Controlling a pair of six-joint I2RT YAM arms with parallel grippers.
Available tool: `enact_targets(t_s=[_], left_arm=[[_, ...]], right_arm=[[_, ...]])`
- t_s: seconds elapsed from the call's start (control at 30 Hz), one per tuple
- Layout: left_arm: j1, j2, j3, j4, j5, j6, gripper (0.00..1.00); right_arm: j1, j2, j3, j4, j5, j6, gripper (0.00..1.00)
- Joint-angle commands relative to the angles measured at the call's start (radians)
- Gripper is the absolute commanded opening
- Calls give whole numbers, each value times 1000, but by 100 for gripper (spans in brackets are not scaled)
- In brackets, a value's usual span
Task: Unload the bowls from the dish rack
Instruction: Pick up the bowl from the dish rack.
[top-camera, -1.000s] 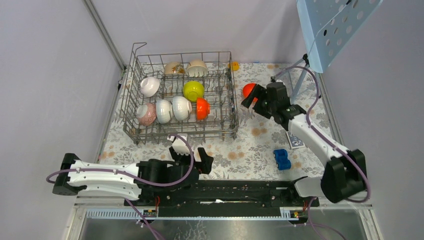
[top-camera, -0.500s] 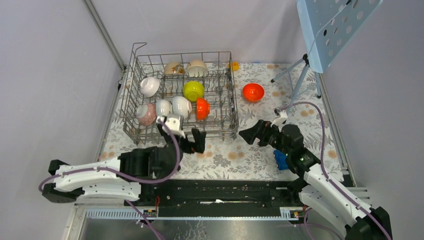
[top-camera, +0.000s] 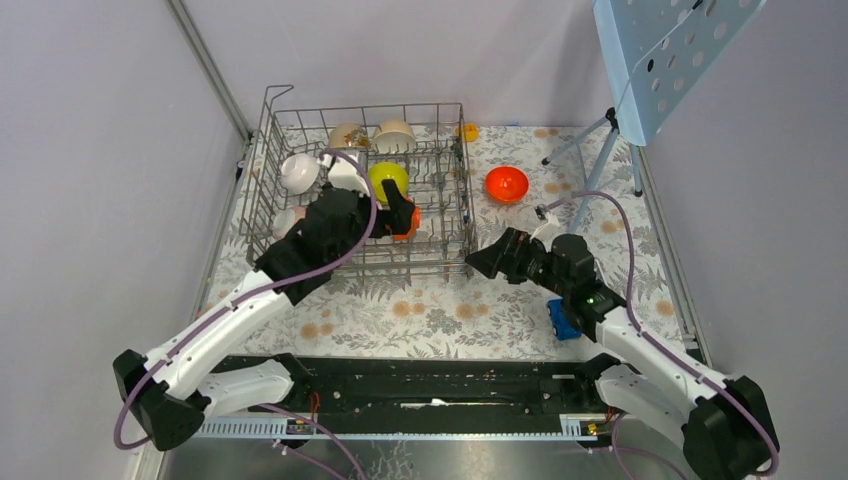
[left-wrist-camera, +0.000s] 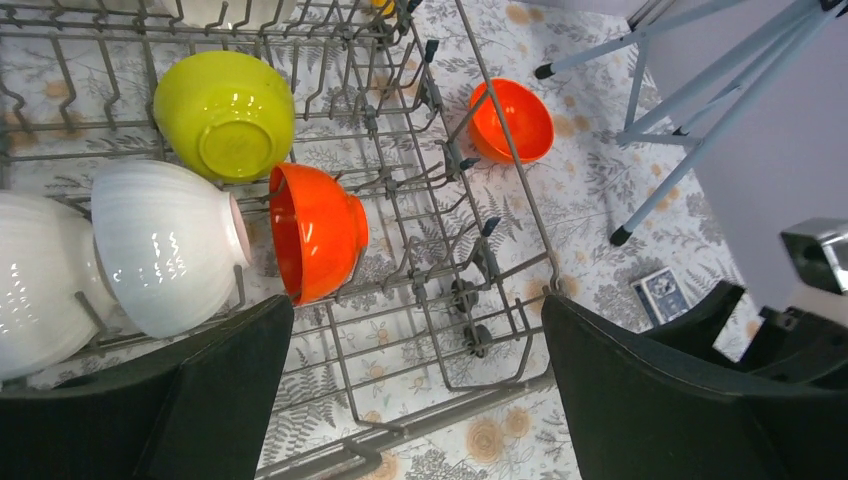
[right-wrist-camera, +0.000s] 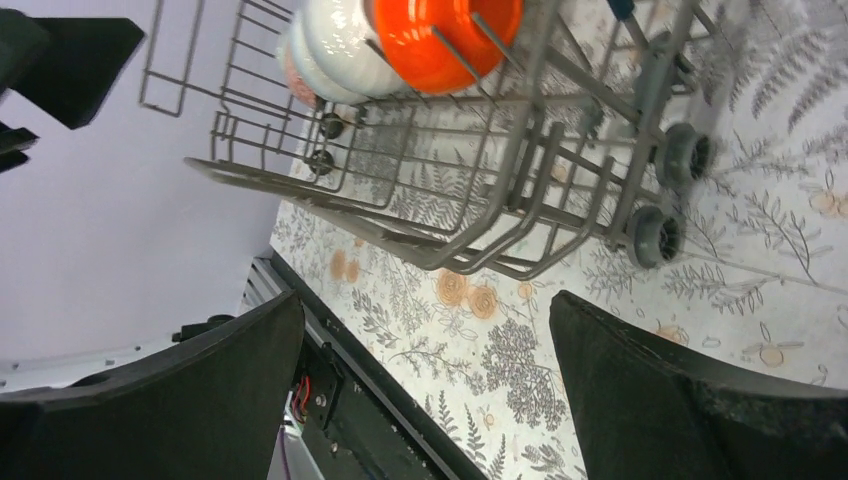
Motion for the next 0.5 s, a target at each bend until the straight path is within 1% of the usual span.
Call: enact_targets(t_s=[0.0,0.07,0.17,0.27,0.37,0.47], left_arm=[[139,22,24,126,279,-62,99],[184,33,3,164,330,-84,99],[234,56,-9,182,359,-102,99],[264,82,-17,199,343,-106,99],[274,93,-34,231,255,-107,99],[286,95,-83,313,258,-64,99]], right_arm=[[3,78,92,-2,21,77,100],[3,121,130,-19,-3,50,100],[2,155,155,-43,16,-14,100],[3,157,140,-2,36,-37,100],[3,148,137,16,73,-51,100],[3,132,119,46,144,-31,100]])
